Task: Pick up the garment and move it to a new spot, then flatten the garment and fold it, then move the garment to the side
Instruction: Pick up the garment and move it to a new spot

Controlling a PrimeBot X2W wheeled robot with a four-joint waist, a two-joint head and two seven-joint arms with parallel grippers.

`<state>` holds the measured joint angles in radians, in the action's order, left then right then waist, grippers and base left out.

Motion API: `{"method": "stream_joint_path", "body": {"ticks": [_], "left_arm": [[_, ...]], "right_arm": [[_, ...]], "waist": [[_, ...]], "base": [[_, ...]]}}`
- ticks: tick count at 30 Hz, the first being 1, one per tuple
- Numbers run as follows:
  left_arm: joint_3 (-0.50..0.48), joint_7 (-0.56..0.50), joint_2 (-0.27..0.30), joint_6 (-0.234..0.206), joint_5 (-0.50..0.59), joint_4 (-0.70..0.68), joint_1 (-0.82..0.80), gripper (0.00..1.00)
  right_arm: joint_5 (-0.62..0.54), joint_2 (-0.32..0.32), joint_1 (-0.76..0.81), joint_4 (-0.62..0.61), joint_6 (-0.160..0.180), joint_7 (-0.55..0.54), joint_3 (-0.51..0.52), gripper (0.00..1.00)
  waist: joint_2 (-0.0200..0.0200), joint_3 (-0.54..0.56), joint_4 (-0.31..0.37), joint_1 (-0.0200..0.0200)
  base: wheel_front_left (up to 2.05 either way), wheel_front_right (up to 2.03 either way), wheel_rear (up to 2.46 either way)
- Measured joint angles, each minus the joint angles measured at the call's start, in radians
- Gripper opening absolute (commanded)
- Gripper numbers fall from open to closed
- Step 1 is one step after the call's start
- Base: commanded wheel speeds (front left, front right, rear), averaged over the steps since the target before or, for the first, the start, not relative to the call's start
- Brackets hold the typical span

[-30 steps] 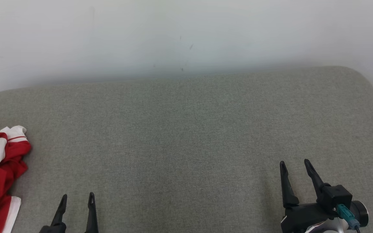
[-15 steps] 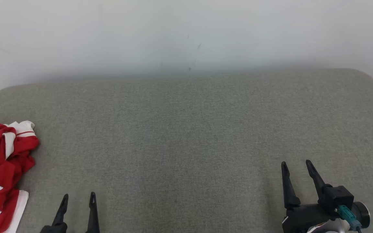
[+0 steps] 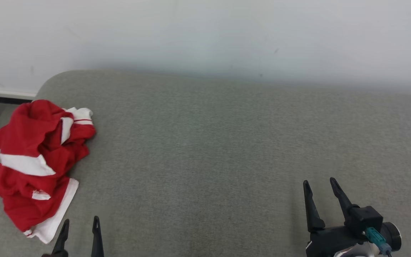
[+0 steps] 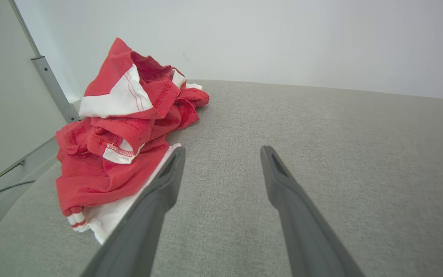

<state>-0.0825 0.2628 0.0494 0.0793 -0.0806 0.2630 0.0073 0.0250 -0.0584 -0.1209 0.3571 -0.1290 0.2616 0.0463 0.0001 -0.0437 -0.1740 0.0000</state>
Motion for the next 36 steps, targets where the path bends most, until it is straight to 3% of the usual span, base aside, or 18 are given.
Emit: {"method": "stream_joint_path", "body": {"ticks": [12, 19, 27, 36], "left_arm": [[-0.045, 0.000, -0.001, 0.003, 0.010, 0.002, 0.041, 1.00], [-0.095, 0.000, 0.001, -0.055, -0.044, -0.050, 0.091, 1.00], [-0.137, 0.000, 0.000, -0.069, -0.062, -0.078, 0.129, 1.00], [-0.160, 0.000, 0.001, -0.052, -0.070, -0.068, 0.111, 1.00]], "right_arm": [[0.013, 0.002, 0.009, 0.018, 0.000, 0.002, -0.048, 1.00], [0.028, -0.003, -0.066, 0.062, 0.000, 0.002, -0.173, 1.00], [0.052, -0.011, -0.109, 0.095, 0.000, 0.002, -0.235, 1.00], [0.056, -0.027, -0.096, 0.095, 0.000, 0.002, -0.217, 1.00]], "waist": [[-0.0001, -0.001, -0.232, 0.0000], [0.0000, -0.017, -0.340, 0.0000], [0.0000, -0.045, -0.382, 0.0000], [0.0000, -0.044, -0.376, 0.0000]], "base": [[0.00, 0.00, 0.00], [0.00, 0.00, 0.00], [0.00, 0.00, 0.00], [0.00, 0.00, 0.00]]}}
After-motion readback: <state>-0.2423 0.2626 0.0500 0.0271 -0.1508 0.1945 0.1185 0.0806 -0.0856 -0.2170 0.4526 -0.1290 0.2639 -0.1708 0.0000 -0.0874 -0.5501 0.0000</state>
